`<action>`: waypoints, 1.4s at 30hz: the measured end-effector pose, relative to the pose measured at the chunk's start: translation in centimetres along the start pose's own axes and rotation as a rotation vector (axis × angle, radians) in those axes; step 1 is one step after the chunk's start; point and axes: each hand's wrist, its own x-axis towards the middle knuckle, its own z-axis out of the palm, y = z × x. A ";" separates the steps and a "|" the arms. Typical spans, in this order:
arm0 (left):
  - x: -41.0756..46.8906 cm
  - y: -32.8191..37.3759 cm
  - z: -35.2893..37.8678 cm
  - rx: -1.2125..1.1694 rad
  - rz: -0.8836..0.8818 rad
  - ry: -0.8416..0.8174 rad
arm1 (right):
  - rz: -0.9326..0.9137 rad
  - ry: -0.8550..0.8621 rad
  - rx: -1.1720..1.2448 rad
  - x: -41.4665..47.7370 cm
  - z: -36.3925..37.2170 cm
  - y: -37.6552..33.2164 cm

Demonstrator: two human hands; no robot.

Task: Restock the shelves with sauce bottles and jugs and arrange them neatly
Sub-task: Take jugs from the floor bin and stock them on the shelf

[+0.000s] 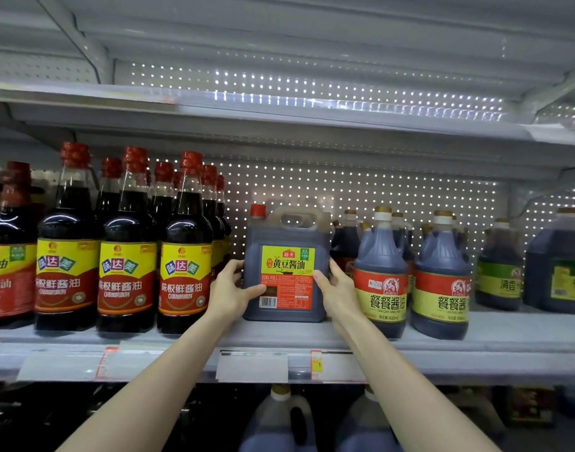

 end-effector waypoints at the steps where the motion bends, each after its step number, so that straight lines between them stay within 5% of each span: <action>1: 0.1 0.1 0.0 0.001 0.000 0.000 | 0.006 0.000 0.000 0.2 0.1 0.0; 42: 4.0 -2.6 1.3 -0.016 -0.090 -0.116 | 0.023 0.007 0.002 4.1 1.7 1.8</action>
